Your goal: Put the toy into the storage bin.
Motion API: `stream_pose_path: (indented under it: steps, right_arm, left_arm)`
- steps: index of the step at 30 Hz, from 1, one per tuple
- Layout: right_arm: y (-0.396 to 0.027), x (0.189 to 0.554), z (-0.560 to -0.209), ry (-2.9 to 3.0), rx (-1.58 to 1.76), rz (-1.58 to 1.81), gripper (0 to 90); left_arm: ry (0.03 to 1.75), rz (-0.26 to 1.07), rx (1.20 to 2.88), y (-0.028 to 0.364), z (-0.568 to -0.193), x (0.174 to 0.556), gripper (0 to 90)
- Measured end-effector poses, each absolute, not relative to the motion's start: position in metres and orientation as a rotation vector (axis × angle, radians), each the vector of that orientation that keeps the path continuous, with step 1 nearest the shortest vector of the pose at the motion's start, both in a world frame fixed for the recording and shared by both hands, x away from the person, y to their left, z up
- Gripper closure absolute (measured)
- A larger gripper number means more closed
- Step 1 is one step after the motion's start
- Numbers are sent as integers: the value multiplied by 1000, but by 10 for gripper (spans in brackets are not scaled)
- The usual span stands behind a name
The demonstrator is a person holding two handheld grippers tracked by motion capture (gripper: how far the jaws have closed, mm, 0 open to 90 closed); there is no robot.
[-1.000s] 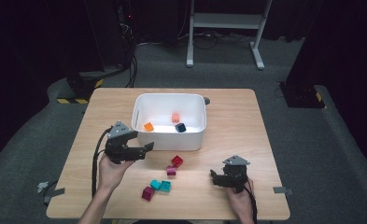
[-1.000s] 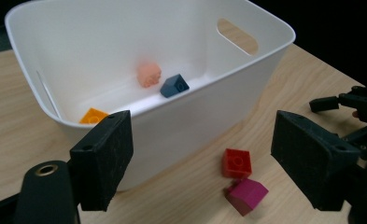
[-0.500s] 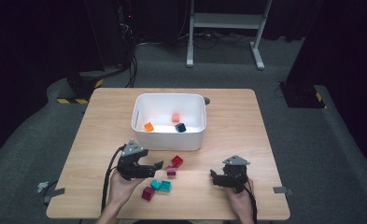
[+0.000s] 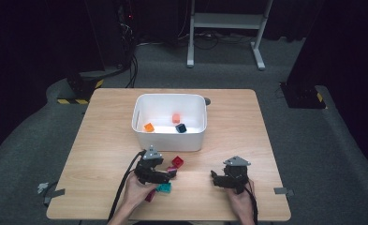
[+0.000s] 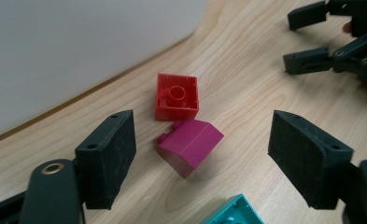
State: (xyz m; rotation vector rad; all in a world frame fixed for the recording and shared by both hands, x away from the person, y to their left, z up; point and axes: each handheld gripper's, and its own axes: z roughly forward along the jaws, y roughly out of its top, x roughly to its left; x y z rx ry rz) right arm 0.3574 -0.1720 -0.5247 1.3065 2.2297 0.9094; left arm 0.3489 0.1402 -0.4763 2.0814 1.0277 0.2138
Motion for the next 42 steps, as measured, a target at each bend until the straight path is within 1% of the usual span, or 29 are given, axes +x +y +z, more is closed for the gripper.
stream_pose_path:
  steps: [12, 16, 24, 29, 32, 33, 42]
  right_arm:
    - [-172, 357, -525, 2231, 1305, 910, 139]
    - [-172, 357, -525, 2230, 1306, 909, 139]
    - [-172, 357, -525, 2230, 1306, 909, 139]
    - [-172, 357, -525, 2231, 1305, 908, 139]
    - [-172, 357, -525, 2231, 1305, 908, 139]
    - [-172, 357, -525, 2231, 1305, 910, 139]
    - [-172, 357, -525, 2231, 1306, 909, 139]
  left_arm:
    - [1053, 239, 2175, 123, -492, 357, 309]
    - [1060, 253, 2182, 122, -494, 359, 339]
    - [1066, 252, 2213, 121, -497, 362, 400]
    - [1072, 220, 2222, 120, -500, 365, 440]
    - [1070, 215, 2228, 120, -500, 366, 446]
    - [1068, 213, 2228, 120, -499, 366, 467]
    - [1051, 220, 2242, 120, -498, 367, 473]
